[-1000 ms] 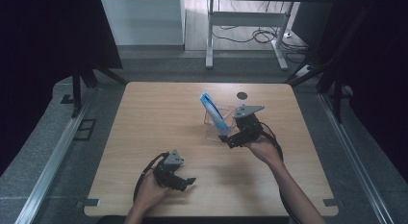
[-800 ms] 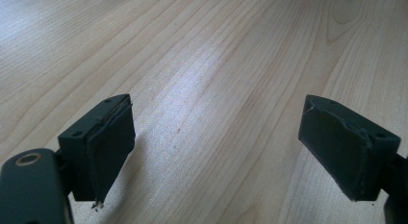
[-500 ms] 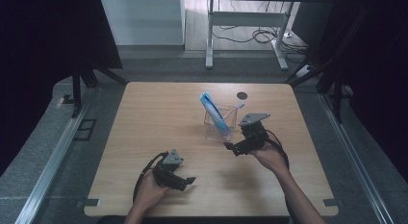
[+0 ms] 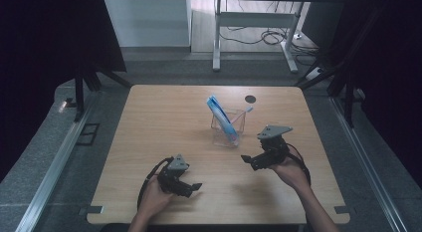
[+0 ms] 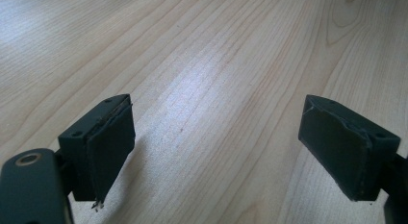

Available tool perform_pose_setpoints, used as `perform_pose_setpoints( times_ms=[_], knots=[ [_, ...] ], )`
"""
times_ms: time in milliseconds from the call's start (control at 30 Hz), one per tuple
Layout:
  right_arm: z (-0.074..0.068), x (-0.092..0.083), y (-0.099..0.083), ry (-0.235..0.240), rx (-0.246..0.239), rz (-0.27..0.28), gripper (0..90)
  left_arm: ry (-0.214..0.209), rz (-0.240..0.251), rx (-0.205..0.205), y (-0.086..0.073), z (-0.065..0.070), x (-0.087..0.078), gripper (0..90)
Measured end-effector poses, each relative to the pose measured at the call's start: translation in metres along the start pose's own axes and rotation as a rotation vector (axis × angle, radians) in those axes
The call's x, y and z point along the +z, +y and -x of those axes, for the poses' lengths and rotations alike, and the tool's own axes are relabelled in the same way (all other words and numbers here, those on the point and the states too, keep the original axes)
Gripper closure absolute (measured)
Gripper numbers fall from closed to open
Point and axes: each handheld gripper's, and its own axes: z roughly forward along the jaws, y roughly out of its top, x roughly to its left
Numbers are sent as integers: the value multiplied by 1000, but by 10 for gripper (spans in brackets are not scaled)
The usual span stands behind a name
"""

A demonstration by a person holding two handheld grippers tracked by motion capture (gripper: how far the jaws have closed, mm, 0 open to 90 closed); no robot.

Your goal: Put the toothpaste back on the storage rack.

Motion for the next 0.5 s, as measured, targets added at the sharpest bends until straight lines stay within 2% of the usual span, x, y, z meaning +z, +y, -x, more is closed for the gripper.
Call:
perform_pose_setpoints(
  times_ms=[300,500],
  knots=[
    [-2,-19,-21,-20,17,10,4,3,-6,12,0,0,-1,128],
    [-4,-25,-40,-40,31,7,4,8,-9,13,-1,1,-1,129]
  ],
)
